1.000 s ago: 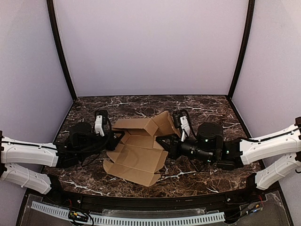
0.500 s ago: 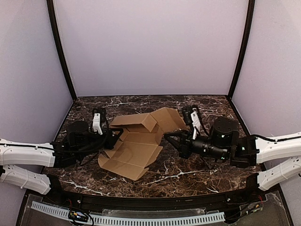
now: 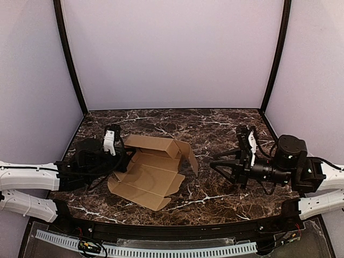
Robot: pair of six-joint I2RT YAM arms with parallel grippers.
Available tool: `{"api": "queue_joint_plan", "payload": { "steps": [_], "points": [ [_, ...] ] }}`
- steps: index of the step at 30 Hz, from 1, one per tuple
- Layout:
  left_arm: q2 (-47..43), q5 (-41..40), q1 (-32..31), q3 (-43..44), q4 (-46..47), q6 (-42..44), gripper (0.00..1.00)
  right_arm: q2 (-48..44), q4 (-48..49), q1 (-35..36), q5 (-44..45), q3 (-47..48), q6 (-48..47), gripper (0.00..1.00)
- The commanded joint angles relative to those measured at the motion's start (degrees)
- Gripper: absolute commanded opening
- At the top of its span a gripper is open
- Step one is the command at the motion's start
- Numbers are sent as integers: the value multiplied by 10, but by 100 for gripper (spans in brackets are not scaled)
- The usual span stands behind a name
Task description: Fold the paper box
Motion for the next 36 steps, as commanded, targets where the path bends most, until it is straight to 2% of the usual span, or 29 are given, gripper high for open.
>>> {"api": "queue_joint_plan", "payload": {
  "steps": [1,6,9,17,24,36],
  "points": [
    [-21,0,0,17,-24,27,1,-5,-84,1,13,28,-44,38],
    [-27,52,0,30,-43,63,1,30,-135,2,13,67,-88,52],
    [-33,79,0,37,-58,80,1,49,-148,2,-9,94,-121,56],
    [-37,112,0,51,-77,94,1,105,-158,1,-79,142,-157,53],
    [-38,100,0,51,-77,95,1,158,-155,1,-121,170,-152,50],
    [-37,76,0,36,-59,115,1,198,-123,1,-149,179,-133,51]
  ]
}}
